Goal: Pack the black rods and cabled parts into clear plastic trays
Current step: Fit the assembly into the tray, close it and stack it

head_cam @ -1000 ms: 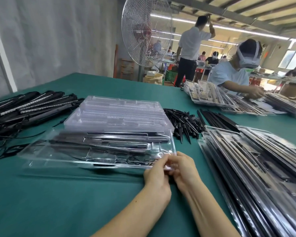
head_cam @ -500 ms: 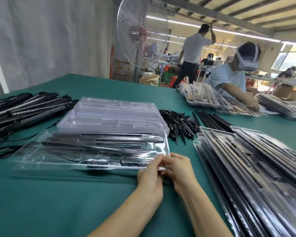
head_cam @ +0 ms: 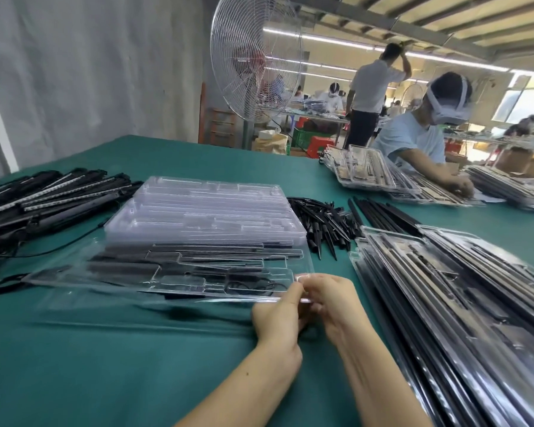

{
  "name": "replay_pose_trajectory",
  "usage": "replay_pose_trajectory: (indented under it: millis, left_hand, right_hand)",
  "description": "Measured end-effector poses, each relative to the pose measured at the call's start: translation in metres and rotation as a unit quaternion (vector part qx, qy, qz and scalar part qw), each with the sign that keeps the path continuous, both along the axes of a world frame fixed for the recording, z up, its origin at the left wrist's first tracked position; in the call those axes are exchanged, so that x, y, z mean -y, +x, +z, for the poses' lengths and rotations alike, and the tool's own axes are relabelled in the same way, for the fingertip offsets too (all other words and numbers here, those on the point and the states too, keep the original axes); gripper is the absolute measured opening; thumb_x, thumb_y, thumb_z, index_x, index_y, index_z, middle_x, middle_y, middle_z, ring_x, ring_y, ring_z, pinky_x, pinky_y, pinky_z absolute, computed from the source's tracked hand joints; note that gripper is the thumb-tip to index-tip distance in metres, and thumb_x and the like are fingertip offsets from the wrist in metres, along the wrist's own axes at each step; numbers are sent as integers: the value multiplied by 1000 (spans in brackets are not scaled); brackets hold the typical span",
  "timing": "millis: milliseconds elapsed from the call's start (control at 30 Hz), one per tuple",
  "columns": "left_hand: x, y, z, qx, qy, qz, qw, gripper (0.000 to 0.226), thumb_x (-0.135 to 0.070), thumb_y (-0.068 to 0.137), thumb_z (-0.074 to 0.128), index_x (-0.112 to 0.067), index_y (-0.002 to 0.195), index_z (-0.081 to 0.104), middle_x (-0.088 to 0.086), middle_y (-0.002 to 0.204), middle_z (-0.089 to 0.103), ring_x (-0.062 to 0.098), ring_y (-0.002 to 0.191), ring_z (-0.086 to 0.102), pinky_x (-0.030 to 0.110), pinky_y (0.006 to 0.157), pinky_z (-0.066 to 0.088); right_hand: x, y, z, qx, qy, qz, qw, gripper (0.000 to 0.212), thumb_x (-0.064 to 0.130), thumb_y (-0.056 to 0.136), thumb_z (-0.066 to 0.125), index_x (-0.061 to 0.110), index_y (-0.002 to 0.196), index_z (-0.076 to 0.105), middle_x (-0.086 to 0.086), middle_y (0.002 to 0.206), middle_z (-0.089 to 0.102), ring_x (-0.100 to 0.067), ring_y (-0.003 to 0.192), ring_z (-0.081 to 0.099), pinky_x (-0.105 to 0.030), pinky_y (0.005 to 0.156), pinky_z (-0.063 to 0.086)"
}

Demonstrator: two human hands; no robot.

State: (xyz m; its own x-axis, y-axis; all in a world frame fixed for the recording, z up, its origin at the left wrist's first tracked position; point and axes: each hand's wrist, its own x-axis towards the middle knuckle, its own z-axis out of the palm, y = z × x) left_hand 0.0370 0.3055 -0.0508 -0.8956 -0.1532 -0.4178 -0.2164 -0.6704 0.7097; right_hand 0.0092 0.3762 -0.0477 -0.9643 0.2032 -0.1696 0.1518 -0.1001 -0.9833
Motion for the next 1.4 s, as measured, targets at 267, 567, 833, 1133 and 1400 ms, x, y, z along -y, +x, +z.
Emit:
replay_pose_trajectory:
  millis: [267, 567, 833, 1133, 1400]
  left_hand:
    - [-2, -2, -3, 2, 30, 10, 999, 21, 4, 79, 69, 8, 94, 55, 12, 60, 62, 16, 43, 58, 23, 49, 54]
    - [-1, -1, -3, 10, 19, 31, 999, 12, 11, 77, 64, 6, 84, 55, 12, 56, 58, 17, 43, 55, 21, 46, 54]
    - [-1, -1, -2, 18, 16, 40, 999, 17, 9, 80, 62, 4, 65, 54, 6, 43, 56, 11, 36, 54, 18, 44, 51]
    - [1, 3, 2, -1, 40, 23, 999, 14, 10, 83, 58, 8, 69, 58, 14, 51, 61, 19, 38, 58, 23, 42, 53]
    - [0, 3, -7, -29, 12, 15, 999, 17, 3, 85, 57, 5, 71, 64, 13, 63, 66, 17, 50, 62, 32, 69, 58]
  right_hand:
    - [-7, -7, 0, 53, 4, 81, 995, 9, 2, 82, 59, 5, 74, 56, -9, 70, 44, -18, 66, 36, -27, 55, 24]
    - [-5, -9, 2, 52, 45, 121, 990, 26, -1, 85, 59, 5, 61, 52, -8, 55, 50, -19, 56, 47, -31, 59, 36]
    - [-1, -12, -2, 31, 77, 85, 993, 33, -2, 84, 58, 10, 55, 48, -5, 52, 47, -21, 60, 46, -27, 56, 37]
    - [-14, -10, 7, 47, 66, 133, 988, 8, 2, 78, 64, 4, 71, 63, -4, 56, 50, -14, 55, 43, -23, 49, 32]
    - [-6, -18, 22, 129, 114, 126, 977, 7, -2, 78, 62, 1, 73, 57, -8, 57, 47, -14, 54, 40, -25, 53, 30]
